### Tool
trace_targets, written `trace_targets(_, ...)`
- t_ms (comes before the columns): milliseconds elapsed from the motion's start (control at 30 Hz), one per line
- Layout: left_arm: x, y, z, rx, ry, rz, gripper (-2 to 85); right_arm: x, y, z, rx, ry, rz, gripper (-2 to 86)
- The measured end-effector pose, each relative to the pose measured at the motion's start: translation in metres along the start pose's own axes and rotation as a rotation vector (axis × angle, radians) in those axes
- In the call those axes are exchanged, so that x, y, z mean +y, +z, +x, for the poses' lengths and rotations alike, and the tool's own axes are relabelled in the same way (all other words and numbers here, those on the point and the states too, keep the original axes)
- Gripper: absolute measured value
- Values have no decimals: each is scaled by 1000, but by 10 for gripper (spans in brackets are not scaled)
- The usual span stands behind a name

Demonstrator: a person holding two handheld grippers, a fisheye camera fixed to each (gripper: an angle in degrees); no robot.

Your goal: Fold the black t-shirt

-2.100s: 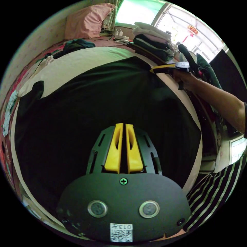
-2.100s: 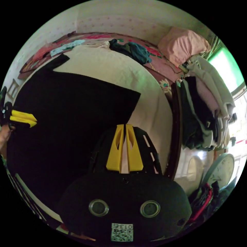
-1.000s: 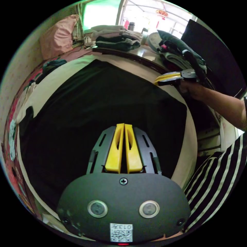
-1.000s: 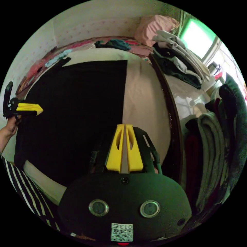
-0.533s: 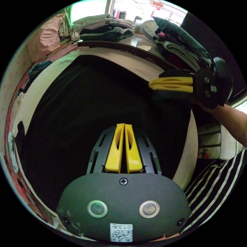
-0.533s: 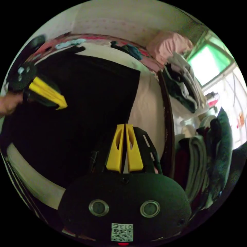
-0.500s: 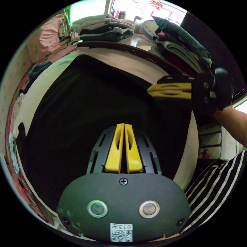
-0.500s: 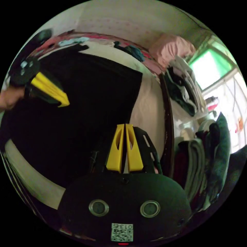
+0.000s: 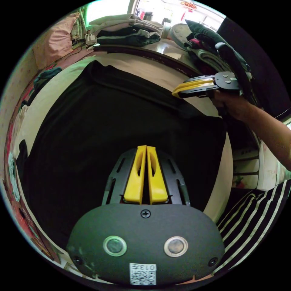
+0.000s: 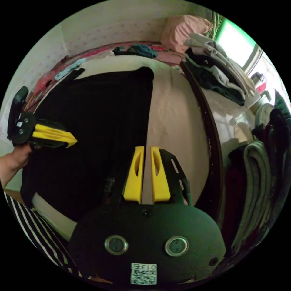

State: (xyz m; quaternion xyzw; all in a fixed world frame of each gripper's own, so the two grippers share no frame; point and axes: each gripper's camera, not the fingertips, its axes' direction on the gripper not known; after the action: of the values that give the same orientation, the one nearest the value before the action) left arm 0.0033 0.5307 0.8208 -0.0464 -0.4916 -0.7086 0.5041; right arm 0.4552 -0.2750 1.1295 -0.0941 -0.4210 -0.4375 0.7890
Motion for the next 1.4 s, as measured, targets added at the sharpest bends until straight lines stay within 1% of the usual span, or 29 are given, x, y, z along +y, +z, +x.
trace_targets(167,5,8,-2,3,-23,8,-3,-1,2,4,-11,-16,0,35)
trace_targets(400,9,17,-1,15,-39,11,-3,1,5,24,-102,57,19,34)
trace_targets(533,10,23,3,16,-36,10,-3,-1,4,32,-119,82,26,33)
trace_targets(733,13,29,9,14,-40,14,-3,-10,6,33,-105,37,-8,13)
trace_targets(767,14,30,11,7,-38,17,-3,-11,5,32,-78,28,-12,11)
trace_targets(833,16,31,14,-15,-34,12,-3,-14,-3,26,44,-41,11,8)
trace_targets(867,18,33,16,-32,-32,-2,-3,-15,-4,27,55,-46,22,7)
trace_targets(967,26,37,15,-8,-45,9,-3,-18,3,44,-17,5,-2,7)
trace_targets(1067,33,37,14,8,-72,5,-3,-17,4,62,-126,73,24,10)
trace_targets(1100,35,36,14,2,-73,4,-3,-16,0,71,-97,141,21,12)
trace_targets(1167,43,35,16,-17,-82,13,-3,-13,-13,80,-72,172,57,21)
trace_targets(1267,53,33,19,15,-100,30,-3,-13,-30,58,-101,28,79,58)
trace_targets(1333,59,30,26,32,-89,40,-3,-9,-32,22,-60,-149,46,77)
trace_targets(1400,66,27,38,44,-62,56,-3,-3,-28,1,-25,-235,35,76)
